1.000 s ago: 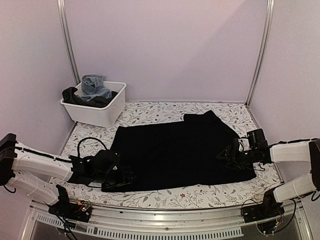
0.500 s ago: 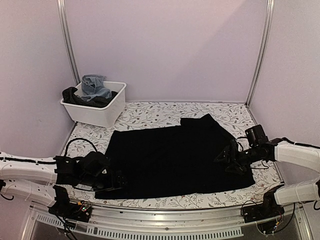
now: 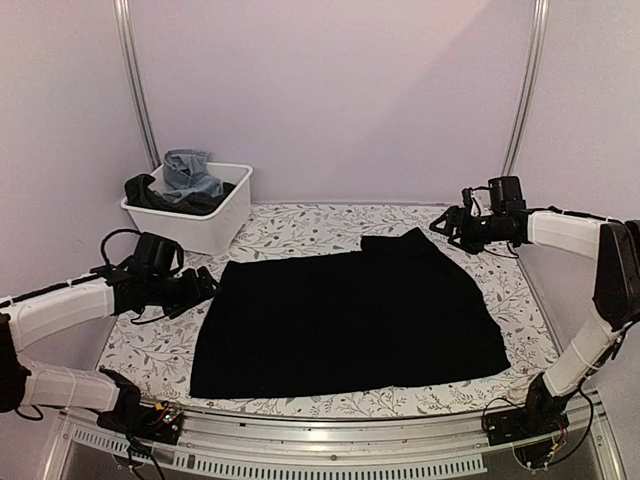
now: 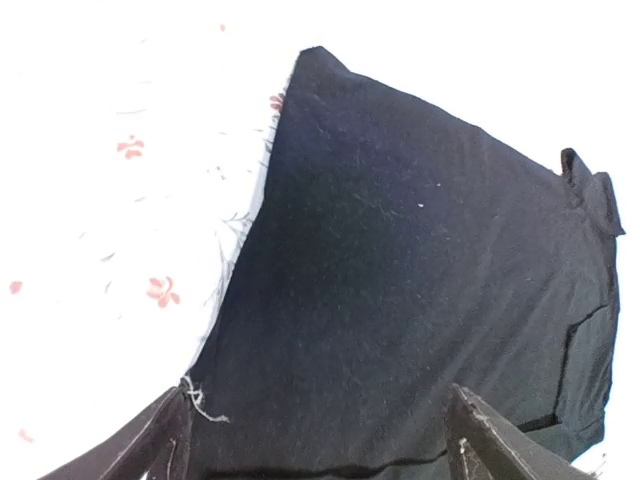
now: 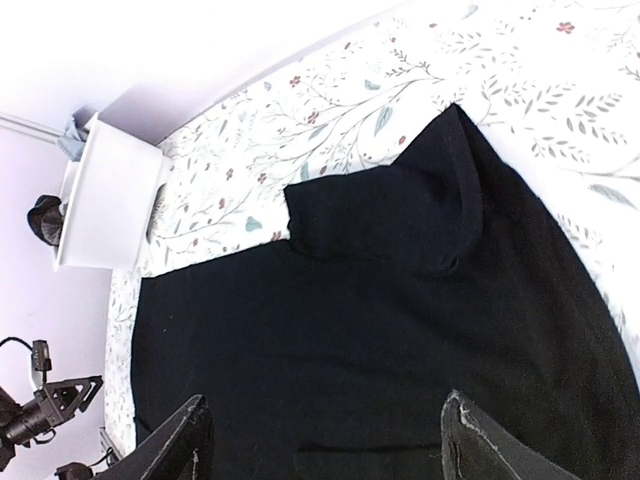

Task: Fold and stack the mixed laundry pile
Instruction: Smooth out the 1/3-folded T-shirt at the center of the board.

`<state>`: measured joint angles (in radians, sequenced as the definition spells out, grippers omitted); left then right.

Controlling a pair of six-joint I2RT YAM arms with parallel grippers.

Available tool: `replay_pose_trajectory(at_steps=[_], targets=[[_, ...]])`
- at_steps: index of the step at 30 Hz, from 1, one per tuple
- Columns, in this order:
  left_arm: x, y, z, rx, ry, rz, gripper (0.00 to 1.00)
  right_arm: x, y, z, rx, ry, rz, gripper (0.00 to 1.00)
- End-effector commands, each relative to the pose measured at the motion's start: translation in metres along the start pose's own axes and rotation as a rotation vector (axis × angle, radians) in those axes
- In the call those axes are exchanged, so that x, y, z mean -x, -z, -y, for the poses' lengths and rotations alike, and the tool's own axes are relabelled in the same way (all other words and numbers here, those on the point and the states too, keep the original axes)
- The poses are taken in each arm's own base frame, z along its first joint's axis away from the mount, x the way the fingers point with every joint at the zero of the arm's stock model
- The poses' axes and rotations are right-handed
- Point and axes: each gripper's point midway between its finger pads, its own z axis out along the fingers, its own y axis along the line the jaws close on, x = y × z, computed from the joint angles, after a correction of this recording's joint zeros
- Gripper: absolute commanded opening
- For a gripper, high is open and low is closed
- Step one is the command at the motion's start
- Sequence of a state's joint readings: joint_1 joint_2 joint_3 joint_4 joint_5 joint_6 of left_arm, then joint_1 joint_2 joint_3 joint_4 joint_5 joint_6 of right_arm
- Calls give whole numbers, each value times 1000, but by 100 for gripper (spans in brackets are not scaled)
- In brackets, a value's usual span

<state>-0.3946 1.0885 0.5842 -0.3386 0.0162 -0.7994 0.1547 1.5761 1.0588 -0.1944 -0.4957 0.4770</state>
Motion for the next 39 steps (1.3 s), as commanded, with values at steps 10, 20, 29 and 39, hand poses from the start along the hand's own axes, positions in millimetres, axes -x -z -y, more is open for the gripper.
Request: replay_pose_trajectory(at_steps=[10, 20, 29, 39], targets=[[31, -35, 38, -104, -96, 4, 84, 34, -107, 74, -63, -72, -60, 65], [33, -39, 35, -83, -113, 10, 83, 33, -131, 80, -22, -102, -90, 30], [33, -46, 37, -82, -115, 4, 83, 60, -137, 59, 60, -92, -58, 3], [40, -58, 40, -72, -136, -3, 83, 98, -175, 45, 206, -139, -32, 0]])
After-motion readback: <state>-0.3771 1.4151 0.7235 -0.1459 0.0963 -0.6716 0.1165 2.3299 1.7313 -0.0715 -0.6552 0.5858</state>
